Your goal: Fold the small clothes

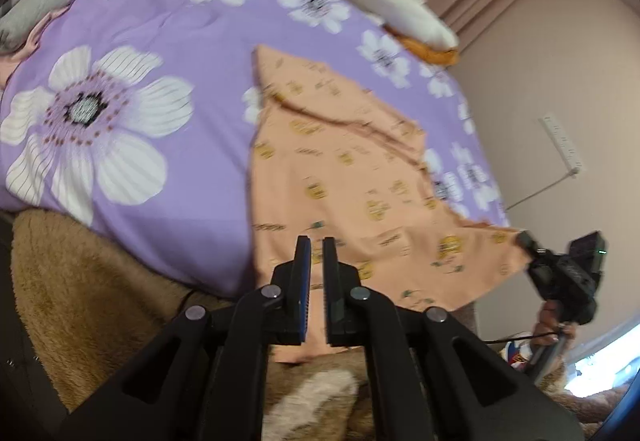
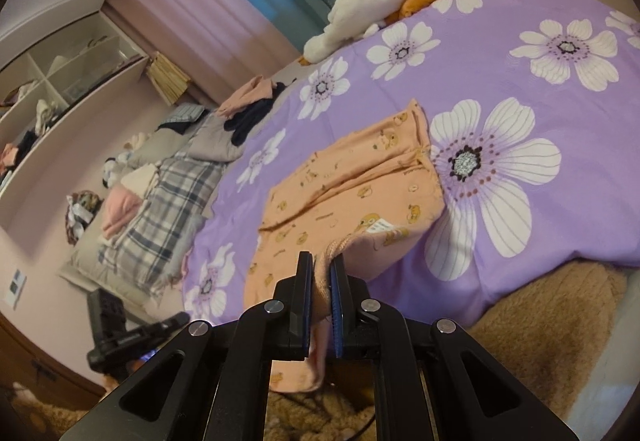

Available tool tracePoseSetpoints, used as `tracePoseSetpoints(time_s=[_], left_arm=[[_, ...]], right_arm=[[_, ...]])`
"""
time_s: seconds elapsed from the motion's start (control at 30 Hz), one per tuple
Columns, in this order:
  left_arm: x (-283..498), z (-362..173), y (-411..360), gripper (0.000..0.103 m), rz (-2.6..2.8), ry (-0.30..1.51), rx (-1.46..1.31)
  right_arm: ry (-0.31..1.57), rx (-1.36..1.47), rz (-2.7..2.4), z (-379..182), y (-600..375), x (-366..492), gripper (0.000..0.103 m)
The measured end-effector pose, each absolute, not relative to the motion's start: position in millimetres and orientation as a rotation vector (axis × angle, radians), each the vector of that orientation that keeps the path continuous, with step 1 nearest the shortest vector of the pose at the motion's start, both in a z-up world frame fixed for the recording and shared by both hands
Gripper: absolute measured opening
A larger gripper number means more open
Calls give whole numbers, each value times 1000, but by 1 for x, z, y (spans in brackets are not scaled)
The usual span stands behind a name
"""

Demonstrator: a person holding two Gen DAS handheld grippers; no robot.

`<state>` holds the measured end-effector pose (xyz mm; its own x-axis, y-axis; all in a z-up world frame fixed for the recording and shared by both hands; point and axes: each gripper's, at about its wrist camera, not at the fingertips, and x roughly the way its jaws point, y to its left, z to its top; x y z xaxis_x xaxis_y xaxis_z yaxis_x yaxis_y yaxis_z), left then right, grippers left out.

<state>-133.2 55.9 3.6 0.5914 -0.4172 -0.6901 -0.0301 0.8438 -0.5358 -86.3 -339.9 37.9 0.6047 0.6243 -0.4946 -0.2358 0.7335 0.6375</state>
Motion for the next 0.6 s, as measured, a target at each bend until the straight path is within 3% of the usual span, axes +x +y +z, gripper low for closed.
tracePoseSetpoints(time_s=[0.1,0.13,0.23,0.47,0.6], left_arm=[[-122,-17,55,34,-235,995,-517],[-119,-24,53,35,-235,1010,-508],[-108,-39,45,53,-252,1051,-465],[-81,-93,23,62,-367,1242,-465],[-77,-115,21,58,-377,1289,-514]], right_arm=[[763,556,537,41,-340,-87,10],[760,558,535,42,-340,-87,10],[748,565,537,45,-341,-87,10],[730,559,559,53,-335,-83,10],[719,563,564,56,-334,-81,10]])
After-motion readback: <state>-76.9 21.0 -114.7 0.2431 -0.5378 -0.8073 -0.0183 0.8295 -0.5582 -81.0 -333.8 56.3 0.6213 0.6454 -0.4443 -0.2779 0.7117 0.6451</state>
